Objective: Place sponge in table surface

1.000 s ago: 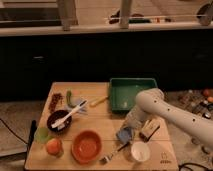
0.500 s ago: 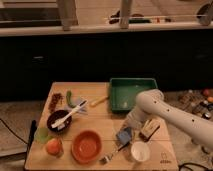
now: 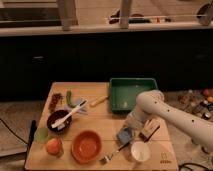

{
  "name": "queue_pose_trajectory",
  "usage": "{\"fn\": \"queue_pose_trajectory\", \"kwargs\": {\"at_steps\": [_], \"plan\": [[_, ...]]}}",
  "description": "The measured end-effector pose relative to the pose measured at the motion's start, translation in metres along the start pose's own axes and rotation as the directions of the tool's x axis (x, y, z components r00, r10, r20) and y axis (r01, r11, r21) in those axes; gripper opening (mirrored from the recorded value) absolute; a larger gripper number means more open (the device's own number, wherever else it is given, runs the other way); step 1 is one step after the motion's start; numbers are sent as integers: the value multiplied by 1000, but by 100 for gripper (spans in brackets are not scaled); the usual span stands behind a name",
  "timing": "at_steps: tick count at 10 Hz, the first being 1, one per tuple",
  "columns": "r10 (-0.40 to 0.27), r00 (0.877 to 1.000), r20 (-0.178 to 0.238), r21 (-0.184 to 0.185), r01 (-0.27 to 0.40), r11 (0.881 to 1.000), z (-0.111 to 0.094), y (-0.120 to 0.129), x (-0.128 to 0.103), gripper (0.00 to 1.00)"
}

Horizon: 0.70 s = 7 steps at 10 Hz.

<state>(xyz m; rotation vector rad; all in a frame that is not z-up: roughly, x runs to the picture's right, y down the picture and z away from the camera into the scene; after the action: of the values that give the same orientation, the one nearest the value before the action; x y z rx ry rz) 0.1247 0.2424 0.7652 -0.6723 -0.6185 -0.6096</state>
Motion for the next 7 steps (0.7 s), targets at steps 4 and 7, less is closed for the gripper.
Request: {"fn": "queue_pose_trajectory", "kwargs": {"at_steps": [4,7], "plan": [[-21,1000,-9,0,21,1000,1,-9,-7,54],[-42,999,-14,4,42,999,0,-17,-12,79]]}}
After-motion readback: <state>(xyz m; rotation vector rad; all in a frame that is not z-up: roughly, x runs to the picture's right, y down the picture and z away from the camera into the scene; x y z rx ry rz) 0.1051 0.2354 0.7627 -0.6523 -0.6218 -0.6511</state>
